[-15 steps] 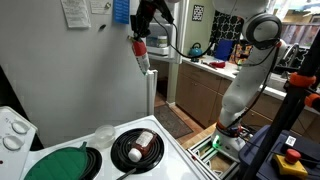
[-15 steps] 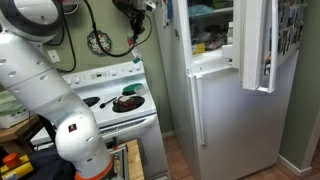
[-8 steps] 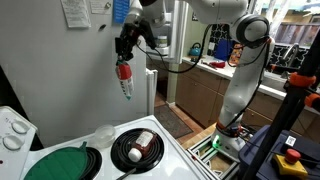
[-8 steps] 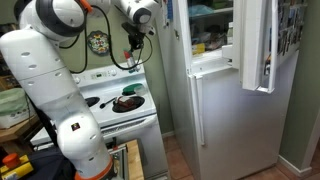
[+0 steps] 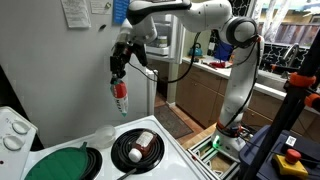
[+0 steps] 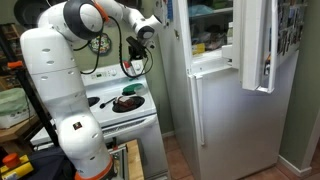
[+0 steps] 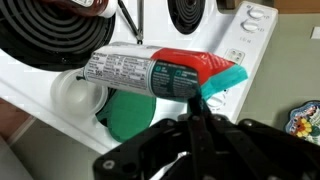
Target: Remove the white and green pack from the open fridge and put it in the clear container on the stove.
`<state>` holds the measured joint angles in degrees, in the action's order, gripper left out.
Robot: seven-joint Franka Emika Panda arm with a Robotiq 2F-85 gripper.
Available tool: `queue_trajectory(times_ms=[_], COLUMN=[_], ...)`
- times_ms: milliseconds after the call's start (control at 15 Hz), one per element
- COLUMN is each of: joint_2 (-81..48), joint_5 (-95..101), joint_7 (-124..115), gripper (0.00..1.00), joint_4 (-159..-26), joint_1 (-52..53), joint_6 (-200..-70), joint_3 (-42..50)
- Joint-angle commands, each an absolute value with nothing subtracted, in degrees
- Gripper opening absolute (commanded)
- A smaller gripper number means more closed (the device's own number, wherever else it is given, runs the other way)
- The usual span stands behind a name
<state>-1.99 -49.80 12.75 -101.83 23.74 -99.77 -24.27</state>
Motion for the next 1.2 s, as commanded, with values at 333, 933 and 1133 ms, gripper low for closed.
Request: queue_trajectory(times_ms=[333, 933, 1133], joint_2=[-4.3, -8.6, -11.3], joint_5=[-50.3, -50.6, -51.6], joint_7=[14.8, 24.9, 29.1], gripper=[0.01, 0.00, 0.00], joint_4=[-101.9, -100.5, -100.1], joint_1=[24.8, 25.4, 25.8], joint_6=[-100.3, -103.2, -106.2], joint_3=[-24.7, -25.4, -25.8])
